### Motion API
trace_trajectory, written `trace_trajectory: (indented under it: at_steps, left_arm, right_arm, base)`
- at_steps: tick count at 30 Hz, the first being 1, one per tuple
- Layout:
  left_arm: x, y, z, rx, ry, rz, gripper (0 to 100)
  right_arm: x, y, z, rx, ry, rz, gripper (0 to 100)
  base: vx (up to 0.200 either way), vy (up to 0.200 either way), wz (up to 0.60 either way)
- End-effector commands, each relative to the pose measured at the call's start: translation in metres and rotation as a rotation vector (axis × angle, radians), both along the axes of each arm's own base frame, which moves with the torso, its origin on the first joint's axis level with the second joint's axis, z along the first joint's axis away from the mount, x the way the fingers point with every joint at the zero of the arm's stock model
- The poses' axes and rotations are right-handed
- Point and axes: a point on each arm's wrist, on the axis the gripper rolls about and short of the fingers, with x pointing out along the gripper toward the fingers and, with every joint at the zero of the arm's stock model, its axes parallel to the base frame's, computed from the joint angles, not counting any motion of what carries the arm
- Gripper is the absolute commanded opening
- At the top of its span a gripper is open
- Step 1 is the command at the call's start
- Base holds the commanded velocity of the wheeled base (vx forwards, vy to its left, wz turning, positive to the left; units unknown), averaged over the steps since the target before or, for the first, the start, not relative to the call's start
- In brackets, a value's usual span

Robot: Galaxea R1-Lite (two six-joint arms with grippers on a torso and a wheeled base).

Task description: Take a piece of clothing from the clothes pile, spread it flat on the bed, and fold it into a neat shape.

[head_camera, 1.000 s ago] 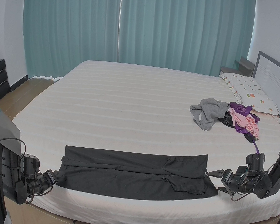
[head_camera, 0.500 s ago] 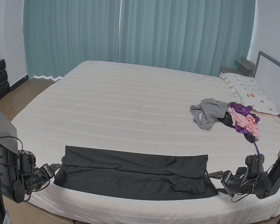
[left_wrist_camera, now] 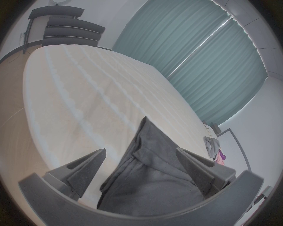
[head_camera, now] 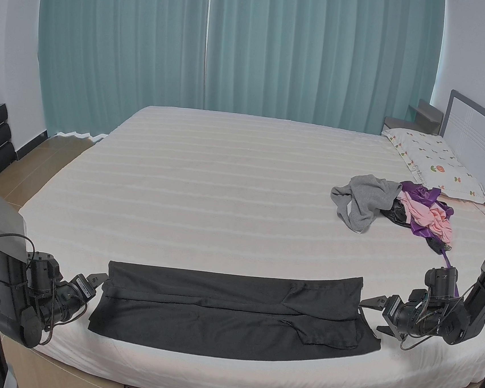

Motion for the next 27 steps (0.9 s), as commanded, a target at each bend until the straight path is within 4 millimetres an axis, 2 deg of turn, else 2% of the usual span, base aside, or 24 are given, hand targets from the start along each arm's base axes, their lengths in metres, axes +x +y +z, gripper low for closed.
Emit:
trace_trajectory:
  at_steps: [1,13,23,27]
  left_arm:
    - [0.005,-0.002,0.005,-0.002,-0.036,-0.011,100]
    - [0.061,-0.004,0.002,0.024,-0.007,-0.059,100]
    - [0.064,-0.004,-0.014,0.118,0.069,-0.135,100]
    - [0.061,-0.010,-0.016,0.133,0.077,-0.183,100]
  right_arm:
    - [-0.001,0.000,-0.001,0.001,0.003,0.001,100]
    - [0.003,0.000,-0.010,0.010,0.029,0.002,100]
    - [0.004,0.002,-0.010,0.011,0.026,0.007,100]
    - [0.004,0.003,-0.010,0.012,0.028,0.009,100]
  base:
    - [0.000,0.000,0.00]
    - [0.000,0.000,0.00]
    - [0.000,0.000,0.00]
    - [0.000,0.000,0.00]
